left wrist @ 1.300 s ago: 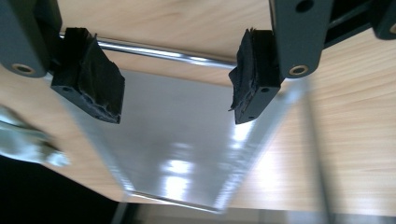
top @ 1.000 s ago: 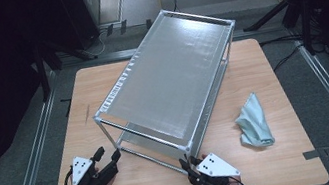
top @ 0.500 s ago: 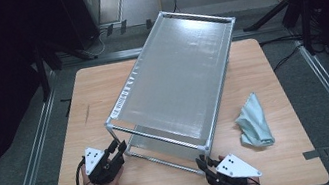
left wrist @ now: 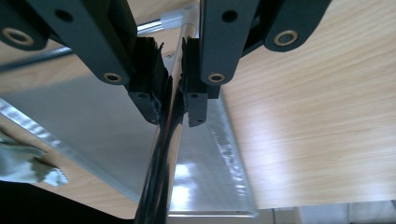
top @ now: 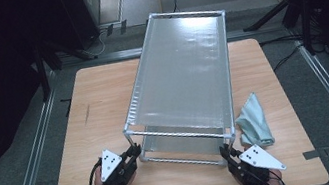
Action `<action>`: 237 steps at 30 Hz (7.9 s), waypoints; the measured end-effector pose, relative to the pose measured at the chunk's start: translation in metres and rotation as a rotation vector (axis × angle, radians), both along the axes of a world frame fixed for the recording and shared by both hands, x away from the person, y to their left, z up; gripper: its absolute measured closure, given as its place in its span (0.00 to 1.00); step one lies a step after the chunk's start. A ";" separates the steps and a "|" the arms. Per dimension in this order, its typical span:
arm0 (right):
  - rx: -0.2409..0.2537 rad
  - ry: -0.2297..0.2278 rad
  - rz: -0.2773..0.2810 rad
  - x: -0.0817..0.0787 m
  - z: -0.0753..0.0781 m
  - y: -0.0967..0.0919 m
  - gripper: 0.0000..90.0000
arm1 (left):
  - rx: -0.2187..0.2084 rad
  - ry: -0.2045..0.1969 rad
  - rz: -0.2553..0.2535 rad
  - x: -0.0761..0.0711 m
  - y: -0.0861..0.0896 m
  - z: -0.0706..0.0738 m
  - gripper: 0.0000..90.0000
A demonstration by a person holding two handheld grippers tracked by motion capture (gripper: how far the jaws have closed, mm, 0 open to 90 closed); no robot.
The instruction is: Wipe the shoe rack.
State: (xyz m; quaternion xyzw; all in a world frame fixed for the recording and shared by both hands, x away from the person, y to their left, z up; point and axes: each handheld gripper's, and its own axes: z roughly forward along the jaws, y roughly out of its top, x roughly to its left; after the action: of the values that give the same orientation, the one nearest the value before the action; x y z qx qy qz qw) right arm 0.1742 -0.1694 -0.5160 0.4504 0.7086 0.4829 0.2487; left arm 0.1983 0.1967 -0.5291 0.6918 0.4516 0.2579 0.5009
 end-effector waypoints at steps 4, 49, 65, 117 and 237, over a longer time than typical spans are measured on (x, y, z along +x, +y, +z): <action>-0.002 0.002 -0.029 0.007 0.001 -0.006 0.89 | 0.004 0.000 -0.028 -0.010 -0.003 0.000 0.89; 0.048 0.123 -0.216 0.061 0.015 -0.121 0.51 | -0.025 -0.009 -0.107 -0.069 -0.037 -0.006 0.88; -0.099 0.292 -0.269 0.089 -0.029 -0.095 0.48 | -0.062 -0.013 -0.194 -0.069 -0.034 -0.002 0.74; 0.122 -0.147 -0.040 0.047 0.069 -0.047 0.90 | -0.034 -0.025 -0.215 -0.068 -0.036 -0.004 0.90; -0.278 0.184 0.075 0.051 -0.024 -0.005 0.81 | -0.035 -0.080 -0.225 -0.070 -0.038 0.011 0.88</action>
State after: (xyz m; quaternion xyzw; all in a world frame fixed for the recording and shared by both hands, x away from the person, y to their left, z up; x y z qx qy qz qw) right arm 0.2249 -0.1748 -0.5400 0.4274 0.8046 0.3459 0.2246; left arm 0.1287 0.1584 -0.5186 0.7184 0.3554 0.2196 0.5563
